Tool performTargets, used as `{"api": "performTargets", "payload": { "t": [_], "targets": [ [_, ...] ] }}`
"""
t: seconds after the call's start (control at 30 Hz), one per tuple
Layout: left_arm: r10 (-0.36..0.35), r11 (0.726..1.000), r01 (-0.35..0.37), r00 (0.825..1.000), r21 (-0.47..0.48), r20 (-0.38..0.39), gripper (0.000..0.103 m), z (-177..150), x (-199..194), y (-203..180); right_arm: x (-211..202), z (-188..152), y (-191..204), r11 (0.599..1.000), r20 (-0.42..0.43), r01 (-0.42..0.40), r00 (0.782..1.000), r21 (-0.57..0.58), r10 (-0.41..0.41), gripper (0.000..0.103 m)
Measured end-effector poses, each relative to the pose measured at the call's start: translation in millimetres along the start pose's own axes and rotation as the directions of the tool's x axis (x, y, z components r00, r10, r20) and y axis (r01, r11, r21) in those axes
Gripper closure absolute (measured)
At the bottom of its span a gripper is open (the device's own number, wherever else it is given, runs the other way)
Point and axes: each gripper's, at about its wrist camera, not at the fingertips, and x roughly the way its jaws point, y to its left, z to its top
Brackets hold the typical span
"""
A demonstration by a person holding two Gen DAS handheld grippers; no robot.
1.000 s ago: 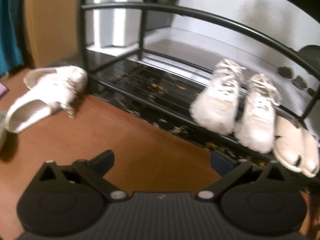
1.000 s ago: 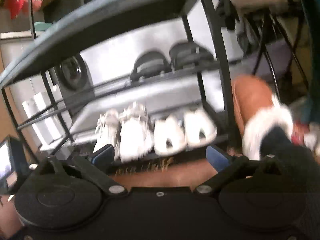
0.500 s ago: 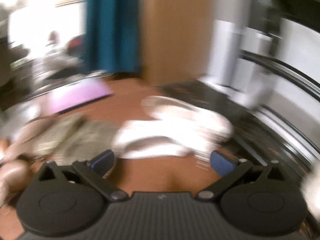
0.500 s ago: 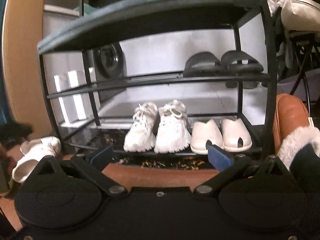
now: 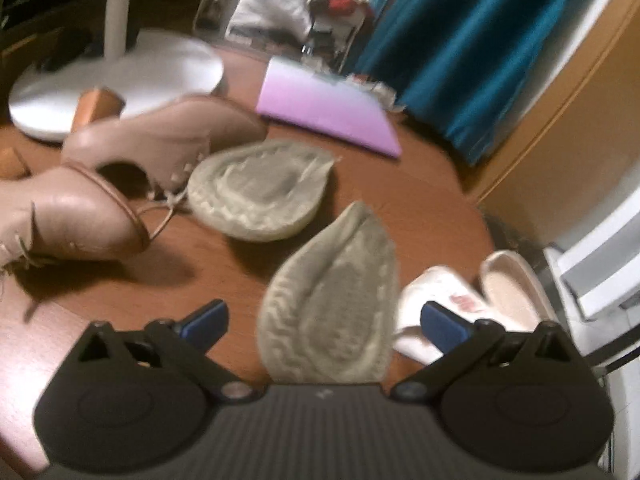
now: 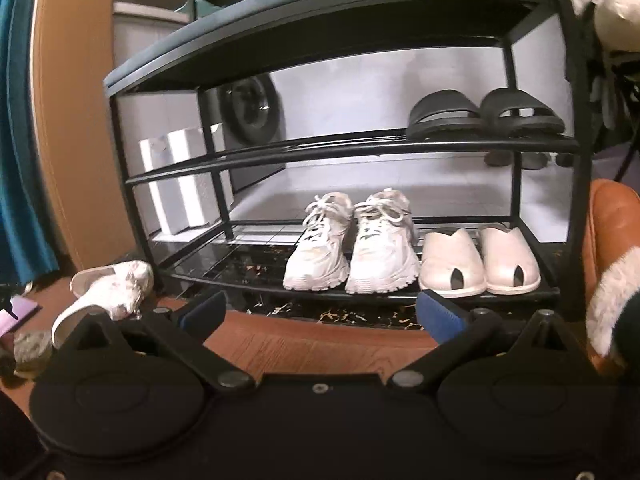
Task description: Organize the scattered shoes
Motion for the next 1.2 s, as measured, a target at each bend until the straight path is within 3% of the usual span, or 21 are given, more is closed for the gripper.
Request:
{"api": "performTargets", "payload": {
  "t": [0.03,0.07,0.13,0.17,0.2,0.23,0.33,0.47,0.57,0.67,0.83,1.03,1.13,1.17,1.2],
  "targets": [
    [0.003,1.0,-0.003,0.999,-0.012,-0.049,0.007,1,12,4,1,-1,1,1.0,-0.006,0.0,1.0,-0.001,0.0,0.0],
    [0.004,1.0,-0.006,0.996,-0.023,-0.094,0.018,2,23,9,3,-1,1,1.0,-0.013,0.0,1.0,-0.001,0.0,0.0],
    [-0.057,0.997,0.049,0.989,-0.057,-0.134,0.023,0,30,16,7,-3,2,1.0,-0.036,0.002,0.999,0.007,-0.002,0.0],
    [-0.102,0.993,0.091,0.984,-0.077,-0.145,0.031,-1,32,19,9,-4,2,1.0,-0.046,0.003,0.999,0.01,-0.002,0.0],
    [-0.146,0.986,0.132,0.977,-0.098,-0.154,0.05,-2,34,23,10,-4,2,1.0,-0.051,0.003,0.999,0.011,-0.002,0.0],
    [-0.175,0.982,0.16,0.971,-0.104,-0.16,0.052,-3,35,24,11,-5,2,1.0,-0.054,0.003,0.999,0.011,-0.003,0.0],
    [-0.141,0.989,0.147,0.979,0.033,-0.146,0.056,-5,19,18,13,-6,2,1.0,-0.064,0.004,0.998,0.021,-0.002,0.0],
    [-0.133,0.982,0.146,0.985,0.118,-0.113,0.057,-6,4,13,13,-8,0,1.0,-0.072,0.004,0.997,0.03,-0.002,0.0],
    [-0.123,0.948,0.133,0.991,0.289,-0.052,0.057,-10,-24,2,12,-8,-1,0.999,-0.07,0.009,0.998,0.041,-0.006,0.0],
    [-0.201,0.916,0.195,0.979,0.35,-0.018,0.06,-11,-55,9,13,-7,-5,0.998,-0.079,0.015,0.997,0.066,-0.01,0.0],
    [-0.334,0.861,0.277,0.94,0.426,0.064,0.061,-5,-102,17,12,-6,-12,0.988,-0.088,-0.008,0.996,0.153,0.021,0.0],
    [-0.43,0.793,0.304,0.893,0.528,0.131,0.062,-13,-137,-15,7,-5,-12,0.982,-0.078,-0.053,0.995,0.179,0.068,0.0],
    [-0.501,0.754,0.34,0.851,0.563,0.157,0.069,-19,-151,-27,4,-5,-12,0.979,-0.072,-0.076,0.993,0.19,0.092,0.0],
    [-0.524,0.732,0.348,0.837,0.586,0.159,0.082,-23,-156,-31,4,-5,-12,0.978,-0.071,-0.08,0.993,0.193,0.095,0.0],
    [-0.565,0.689,0.368,0.812,0.624,0.145,0.083,-28,-163,-38,5,-2,-13,0.976,-0.068,-0.082,0.993,0.203,0.098,0.0]
  ]
}}
